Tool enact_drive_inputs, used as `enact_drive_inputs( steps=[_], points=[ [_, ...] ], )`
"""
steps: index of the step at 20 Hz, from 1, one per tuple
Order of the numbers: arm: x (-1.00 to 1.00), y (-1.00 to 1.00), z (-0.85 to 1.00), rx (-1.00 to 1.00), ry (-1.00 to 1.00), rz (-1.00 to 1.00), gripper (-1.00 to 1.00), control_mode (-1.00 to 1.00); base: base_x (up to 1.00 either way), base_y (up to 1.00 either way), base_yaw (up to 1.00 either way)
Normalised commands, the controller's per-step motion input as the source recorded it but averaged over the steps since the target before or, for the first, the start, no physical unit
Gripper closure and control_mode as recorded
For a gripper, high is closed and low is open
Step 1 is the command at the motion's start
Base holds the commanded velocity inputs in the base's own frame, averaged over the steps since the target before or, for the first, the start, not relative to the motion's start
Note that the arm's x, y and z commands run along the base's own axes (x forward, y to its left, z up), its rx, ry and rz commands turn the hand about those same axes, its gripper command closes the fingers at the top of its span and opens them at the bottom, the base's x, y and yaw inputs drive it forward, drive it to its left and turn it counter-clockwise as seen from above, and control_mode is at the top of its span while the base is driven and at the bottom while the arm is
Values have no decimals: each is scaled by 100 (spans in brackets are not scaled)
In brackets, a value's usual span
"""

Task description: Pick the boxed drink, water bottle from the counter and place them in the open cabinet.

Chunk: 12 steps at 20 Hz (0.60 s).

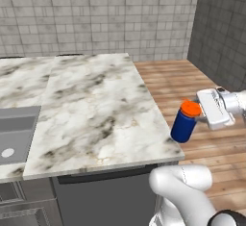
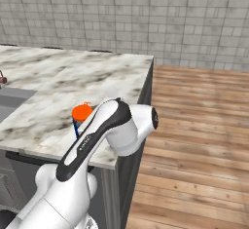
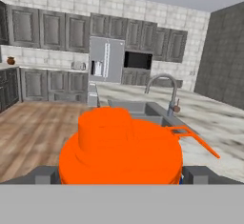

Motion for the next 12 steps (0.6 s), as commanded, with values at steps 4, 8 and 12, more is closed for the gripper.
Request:
enact_drive_inputs(
  steps=[4,8,12],
  points=[
    [-34,-2,24,-2,0,-1,100,-100,0,0,0],
    [-11,0,8,-7,3,-1,100,-100,0,0,0],
    [0,0,0,0,0,0,100,-100,0,0,0]
  ],
)
